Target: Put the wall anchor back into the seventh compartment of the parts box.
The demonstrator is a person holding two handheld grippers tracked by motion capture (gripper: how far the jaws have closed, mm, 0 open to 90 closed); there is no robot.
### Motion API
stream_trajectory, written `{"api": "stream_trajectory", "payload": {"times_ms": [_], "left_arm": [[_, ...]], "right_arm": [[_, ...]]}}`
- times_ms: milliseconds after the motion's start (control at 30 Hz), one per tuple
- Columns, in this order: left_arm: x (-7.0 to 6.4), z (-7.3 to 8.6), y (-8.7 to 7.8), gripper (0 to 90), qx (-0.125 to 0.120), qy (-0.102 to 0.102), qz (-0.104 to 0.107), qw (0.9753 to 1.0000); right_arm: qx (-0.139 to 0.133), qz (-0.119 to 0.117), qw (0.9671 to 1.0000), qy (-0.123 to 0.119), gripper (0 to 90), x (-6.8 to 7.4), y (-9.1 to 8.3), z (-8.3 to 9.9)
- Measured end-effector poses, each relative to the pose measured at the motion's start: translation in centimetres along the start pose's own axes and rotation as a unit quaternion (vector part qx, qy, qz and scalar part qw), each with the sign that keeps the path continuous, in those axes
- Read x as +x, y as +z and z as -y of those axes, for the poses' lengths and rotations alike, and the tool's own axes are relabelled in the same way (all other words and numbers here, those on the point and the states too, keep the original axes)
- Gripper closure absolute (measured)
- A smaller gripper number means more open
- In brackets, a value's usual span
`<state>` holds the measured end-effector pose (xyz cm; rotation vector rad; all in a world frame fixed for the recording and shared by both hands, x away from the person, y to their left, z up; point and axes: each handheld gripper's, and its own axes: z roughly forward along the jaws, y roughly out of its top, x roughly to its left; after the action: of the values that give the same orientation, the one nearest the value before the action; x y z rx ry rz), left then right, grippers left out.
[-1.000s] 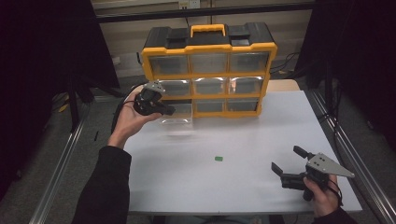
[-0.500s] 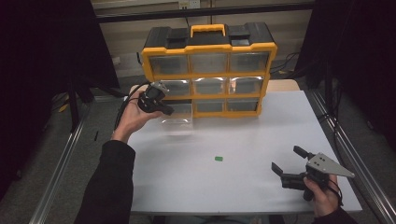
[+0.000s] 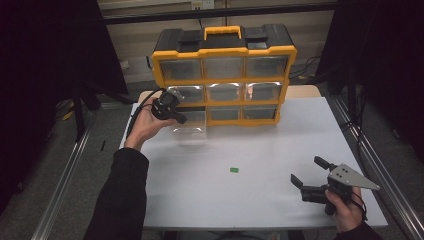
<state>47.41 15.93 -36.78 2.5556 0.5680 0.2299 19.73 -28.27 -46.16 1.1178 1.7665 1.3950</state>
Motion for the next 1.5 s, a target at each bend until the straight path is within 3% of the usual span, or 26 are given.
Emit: {"api": "stream_trajectory", "payload": {"times_ms": [33, 67, 100, 167, 200, 267, 333, 367, 433, 467, 500, 567, 667, 900, 1033, 1167, 1300, 1367, 1433, 1500], "left_arm": [[-0.2, 0.0, 0.2, 84.6, -0.01, -0.017, 0.002, 0.9998], [-0.2, 0.0, 0.4, 84.5, -0.011, -0.02, 0.0, 0.9997], [-0.1, 0.0, 0.5, 84.6, 0.001, -0.007, 0.003, 1.0], [-0.3, 0.0, 0.8, 84.5, -0.003, -0.018, 0.006, 0.9998], [0.0, -0.1, 0.8, 84.5, 0.011, 0.001, 0.005, 0.9999], [-0.2, -0.1, 1.1, 84.5, 0.0, -0.018, 0.005, 0.9998], [0.0, -0.1, 1.1, 84.5, 0.017, 0.0, 0.007, 0.9998], [-0.2, -0.1, 1.3, 84.5, 0.01, -0.016, 0.008, 0.9998], [0.0, -0.1, 1.5, 84.5, 0.019, -0.011, 0.008, 0.9997], [0.0, -0.1, 1.8, 84.5, 0.015, -0.018, 0.005, 0.9997], [0.2, -0.1, 1.8, 84.5, 0.026, -0.007, 0.005, 0.9996], [0.0, 0.0, 2.1, 84.5, 0.023, -0.022, 0.006, 0.9995], [0.1, -0.1, 2.2, 84.5, 0.039, -0.007, 0.007, 0.9992], [-0.1, -0.3, 2.6, 84.4, 0.03, -0.023, 0.006, 0.9993], [-0.2, -0.4, 2.6, 84.2, 0.033, -0.014, 0.001, 0.9994], [0.0, -0.2, 2.7, 83.9, 0.032, -0.018, 0.0, 0.9993], [0.0, -0.2, 2.6, 82.0, 0.024, -0.031, -0.002, 0.9992], [-0.1, -0.3, 2.5, 81.4, 0.024, -0.024, -0.007, 0.9994], [-0.1, -0.3, 2.3, 81.1, 0.022, -0.032, -0.005, 0.9992], [0.1, -0.2, 2.1, 80.7, 0.028, -0.02, -0.001, 0.9994]], "right_arm": [[0.0, 0.0, 1.0, 0.0, 0.2, 0.0, 0.0, 0.0], [0.0, 0.001, 1.0, 0.0, 0.2, 0.0, 0.0, 0.0], [0.0, 0.001, 1.0, 0.001, 0.2, 0.0, 0.0, 0.0], [0.002, -0.002, 1.0, 0.0, 0.2, 0.0, 0.0, 0.0], [0.001, -0.004, 1.0, 0.0, 0.2, 0.1, 0.1, 0.0], [0.001, -0.004, 1.0, 0.0, 0.1, 0.1, 0.1, 0.0], [0.002, -0.002, 1.0, 0.001, 0.1, 0.1, 0.0, 0.0], [0.002, -0.002, 1.0, 0.001, 0.1, 0.0, 0.0, 0.0], [0.002, -0.002, 1.0, 0.001, 0.1, 0.1, 0.1, 0.0], [0.001, -0.003, 1.0, -0.001, 0.1, 0.0, 0.1, 0.0], [0.002, -0.002, 1.0, 0.0, 0.1, 0.0, 0.0, 0.0], [0.002, -0.002, 1.0, 0.001, 0.2, 0.0, 0.0, 0.0], [0.004, -0.003, 1.0, 0.001, 0.1, 0.0, 0.0, 0.0], [0.005, -0.003, 1.0, 0.003, 0.1, 0.0, 0.0, 0.0], [0.004, -0.003, 1.0, 0.0, 0.1, 0.0, 0.0, 0.0], [0.004, -0.003, 1.0, 0.001, 0.2, 0.0, 0.0, 0.0], [0.002, 0.002, 1.0, 0.001, 0.1, -0.1, 0.0, 0.0], [0.002, 0.002, 1.0, 0.002, 0.2, 0.0, 0.0, 0.0], [0.0, 0.0, 1.0, 0.001, 0.2, 0.0, 0.0, 0.0], [0.002, 0.0, 1.0, 0.001, 0.2, -0.1, -0.1, 0.0]]}}
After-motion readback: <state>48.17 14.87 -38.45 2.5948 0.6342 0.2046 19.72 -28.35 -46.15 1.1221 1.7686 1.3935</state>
